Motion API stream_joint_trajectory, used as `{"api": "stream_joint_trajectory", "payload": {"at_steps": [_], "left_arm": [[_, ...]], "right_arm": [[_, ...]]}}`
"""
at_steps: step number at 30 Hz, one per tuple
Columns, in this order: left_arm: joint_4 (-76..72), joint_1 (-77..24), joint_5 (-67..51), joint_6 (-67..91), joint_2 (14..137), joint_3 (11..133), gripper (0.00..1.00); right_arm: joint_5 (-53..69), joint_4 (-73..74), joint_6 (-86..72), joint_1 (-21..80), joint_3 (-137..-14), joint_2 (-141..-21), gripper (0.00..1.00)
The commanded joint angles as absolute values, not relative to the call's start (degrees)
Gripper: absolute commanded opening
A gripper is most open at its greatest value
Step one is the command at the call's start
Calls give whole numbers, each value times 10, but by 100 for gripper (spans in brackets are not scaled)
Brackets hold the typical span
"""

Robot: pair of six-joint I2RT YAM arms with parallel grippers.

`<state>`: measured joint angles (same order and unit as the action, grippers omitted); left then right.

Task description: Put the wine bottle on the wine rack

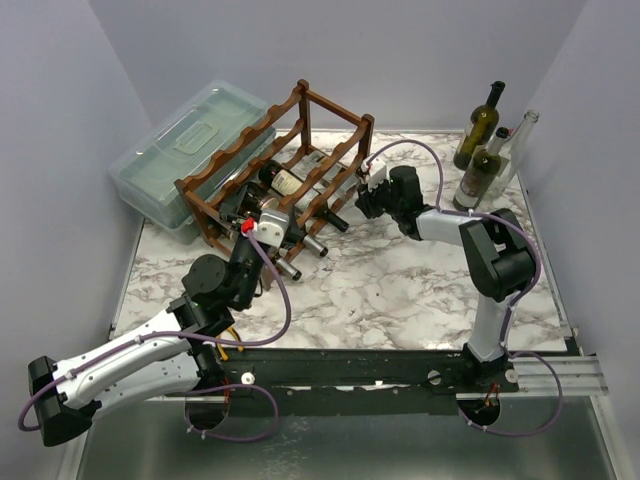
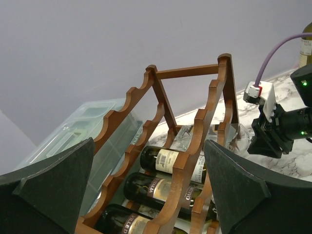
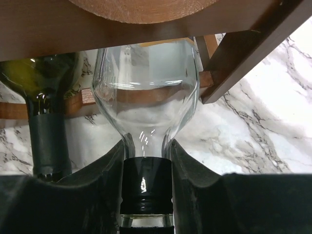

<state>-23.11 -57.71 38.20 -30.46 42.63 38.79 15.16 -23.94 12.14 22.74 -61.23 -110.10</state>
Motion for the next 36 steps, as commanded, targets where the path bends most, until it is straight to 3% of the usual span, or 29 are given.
{"api": "stream_joint_trajectory", "payload": {"at_steps": [1, 10, 17, 29, 36], "left_arm": [[-246, -574, 389, -303, 433, 390, 94], [-246, -574, 381, -297, 443, 388, 94], [-246, -574, 379, -294, 449, 387, 94], [-246, -575, 381, -298, 446, 387, 94], [-246, -574, 383, -301, 446, 387, 94]], "right_arm": [[146, -185, 166, 224, -639, -1103, 40], [107, -87, 176, 223, -618, -1052, 62], [78, -85, 177, 224, -609, -1032, 63], [84, -72, 192, 224, -658, -1051, 52], [75, -71, 195, 223, -669, -1067, 24]]}}
